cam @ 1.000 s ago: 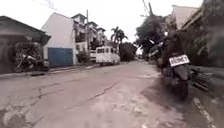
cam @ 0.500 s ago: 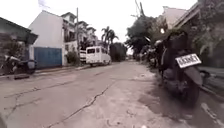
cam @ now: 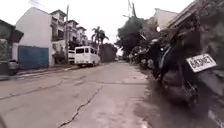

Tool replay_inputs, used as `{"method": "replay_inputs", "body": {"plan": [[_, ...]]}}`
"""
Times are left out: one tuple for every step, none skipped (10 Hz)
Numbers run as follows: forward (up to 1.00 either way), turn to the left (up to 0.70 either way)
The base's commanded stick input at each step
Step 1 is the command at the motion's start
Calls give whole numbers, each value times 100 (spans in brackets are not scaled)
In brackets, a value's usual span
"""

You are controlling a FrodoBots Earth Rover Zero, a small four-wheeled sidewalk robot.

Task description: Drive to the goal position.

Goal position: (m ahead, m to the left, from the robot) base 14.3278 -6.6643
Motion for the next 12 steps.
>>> {"method": "replay_inputs", "body": {"plan": [[68,34],[65,33],[63,2],[66,0],[68,-2],[70,-25],[70,-27],[70,-7],[70,0],[70,0],[70,-1],[70,-30]]}}
